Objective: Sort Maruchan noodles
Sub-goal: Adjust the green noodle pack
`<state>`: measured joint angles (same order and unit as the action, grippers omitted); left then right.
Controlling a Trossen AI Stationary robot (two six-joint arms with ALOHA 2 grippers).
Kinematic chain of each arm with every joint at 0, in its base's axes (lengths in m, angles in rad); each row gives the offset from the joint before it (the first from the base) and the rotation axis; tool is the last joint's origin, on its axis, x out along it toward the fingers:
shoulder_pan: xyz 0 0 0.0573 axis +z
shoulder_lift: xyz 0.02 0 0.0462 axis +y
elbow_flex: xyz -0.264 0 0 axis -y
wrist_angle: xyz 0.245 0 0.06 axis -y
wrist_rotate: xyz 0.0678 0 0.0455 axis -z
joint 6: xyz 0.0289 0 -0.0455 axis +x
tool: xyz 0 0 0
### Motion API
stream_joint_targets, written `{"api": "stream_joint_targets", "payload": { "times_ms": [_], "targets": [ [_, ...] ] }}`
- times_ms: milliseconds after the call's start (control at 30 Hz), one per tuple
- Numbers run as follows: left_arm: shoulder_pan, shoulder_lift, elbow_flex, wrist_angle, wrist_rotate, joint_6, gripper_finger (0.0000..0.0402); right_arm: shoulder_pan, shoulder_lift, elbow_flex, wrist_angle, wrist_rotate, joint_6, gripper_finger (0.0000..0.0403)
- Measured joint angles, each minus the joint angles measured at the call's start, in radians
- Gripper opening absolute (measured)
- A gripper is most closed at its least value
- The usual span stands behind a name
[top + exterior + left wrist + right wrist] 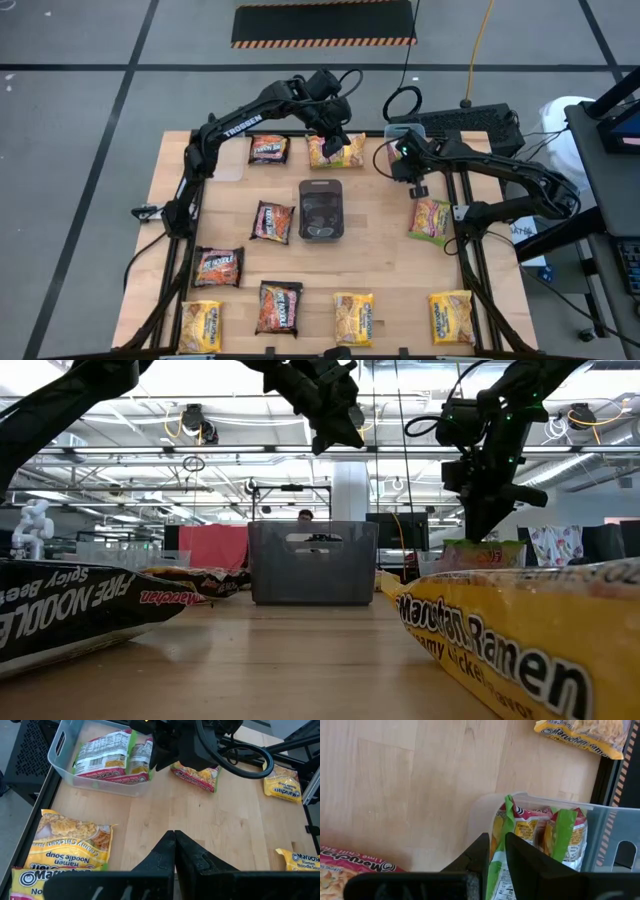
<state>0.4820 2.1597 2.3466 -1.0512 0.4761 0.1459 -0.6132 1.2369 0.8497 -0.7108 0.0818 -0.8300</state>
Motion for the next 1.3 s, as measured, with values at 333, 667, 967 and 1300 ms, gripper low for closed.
{"api": "stream_joint_targets", "payload": {
  "times_ms": [333,667,967,1300],
  "targets": [
    [0.000,0.000,0.000,0.000,0.000,-0.001,0.0006,0.000,0.000,0.000,0.022,0.000,-0.001,0.0059],
    [0.000,0.000,0.000,0.000,0.000,-0.004,0.0006,0.000,0.000,0.000,0.036,0.048,-0.005,0.0059],
    [0.000,0.000,0.000,0.000,0.000,-0.010,0.0006,0.000,-0.001,0.000,-0.005,0.044,-0.001,0.0059],
    [0.000,0.000,0.000,0.000,0.000,-0.020,0.0006,-0.002,-0.002,-0.063,0.077,0.064,0.005,0.0058]
  ]
}}
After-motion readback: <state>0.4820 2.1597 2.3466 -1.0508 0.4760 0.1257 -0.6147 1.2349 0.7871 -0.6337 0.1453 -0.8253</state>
